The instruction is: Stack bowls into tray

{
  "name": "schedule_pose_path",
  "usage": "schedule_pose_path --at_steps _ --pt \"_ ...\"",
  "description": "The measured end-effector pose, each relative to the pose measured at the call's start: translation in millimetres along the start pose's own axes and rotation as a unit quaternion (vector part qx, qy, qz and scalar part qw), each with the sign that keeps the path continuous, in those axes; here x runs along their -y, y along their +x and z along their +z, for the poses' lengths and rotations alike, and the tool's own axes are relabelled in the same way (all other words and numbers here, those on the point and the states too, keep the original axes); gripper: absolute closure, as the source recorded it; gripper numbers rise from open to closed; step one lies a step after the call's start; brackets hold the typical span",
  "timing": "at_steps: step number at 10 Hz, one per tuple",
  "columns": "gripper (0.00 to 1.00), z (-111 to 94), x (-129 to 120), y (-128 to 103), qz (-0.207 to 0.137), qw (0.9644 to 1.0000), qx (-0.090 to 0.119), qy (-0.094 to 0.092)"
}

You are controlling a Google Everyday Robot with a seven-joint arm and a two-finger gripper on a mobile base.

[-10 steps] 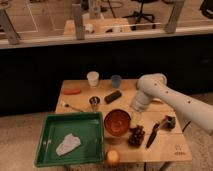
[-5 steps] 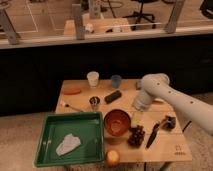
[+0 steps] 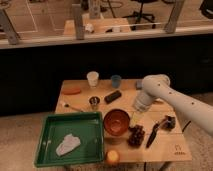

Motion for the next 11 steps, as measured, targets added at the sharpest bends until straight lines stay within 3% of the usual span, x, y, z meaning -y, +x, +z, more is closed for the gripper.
schedule_pose_path --at_steps 5,11 --pt "0.20 8 4 -14 0.062 0.9980 -0.004 0.012" --pt "0.20 32 5 -25 0.071 0.9973 0.007 0.020"
